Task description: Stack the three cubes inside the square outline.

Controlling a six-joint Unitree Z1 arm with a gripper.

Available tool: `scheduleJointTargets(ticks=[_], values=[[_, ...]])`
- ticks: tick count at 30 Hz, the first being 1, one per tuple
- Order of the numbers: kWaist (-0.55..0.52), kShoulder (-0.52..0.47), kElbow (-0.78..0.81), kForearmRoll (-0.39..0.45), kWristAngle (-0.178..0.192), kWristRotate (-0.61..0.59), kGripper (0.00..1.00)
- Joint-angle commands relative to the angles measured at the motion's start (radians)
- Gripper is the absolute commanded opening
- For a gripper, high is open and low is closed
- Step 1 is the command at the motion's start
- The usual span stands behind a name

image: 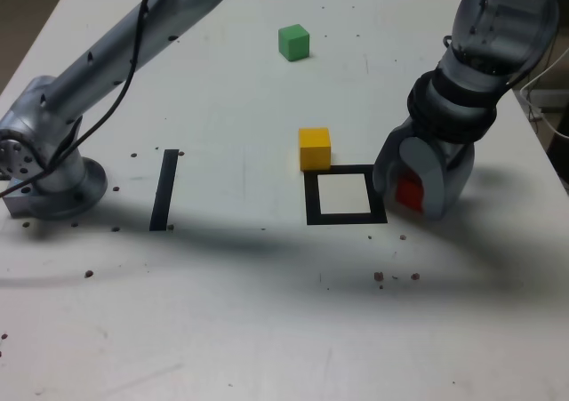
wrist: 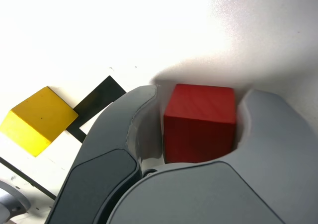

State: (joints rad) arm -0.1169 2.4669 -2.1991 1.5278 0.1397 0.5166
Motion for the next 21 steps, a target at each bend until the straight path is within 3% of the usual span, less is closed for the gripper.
scheduleJointTargets(ticks=[1,11,21], values=[[-0.001,0.003,0.002,0.008,-0.002,-0.005,0.3],[-0.001,-0.031,0.016,0.031,-0.013,-0.105,0.3],[-0.001,-0.116,0.091,0.041,-0.069,-0.279,0.3]])
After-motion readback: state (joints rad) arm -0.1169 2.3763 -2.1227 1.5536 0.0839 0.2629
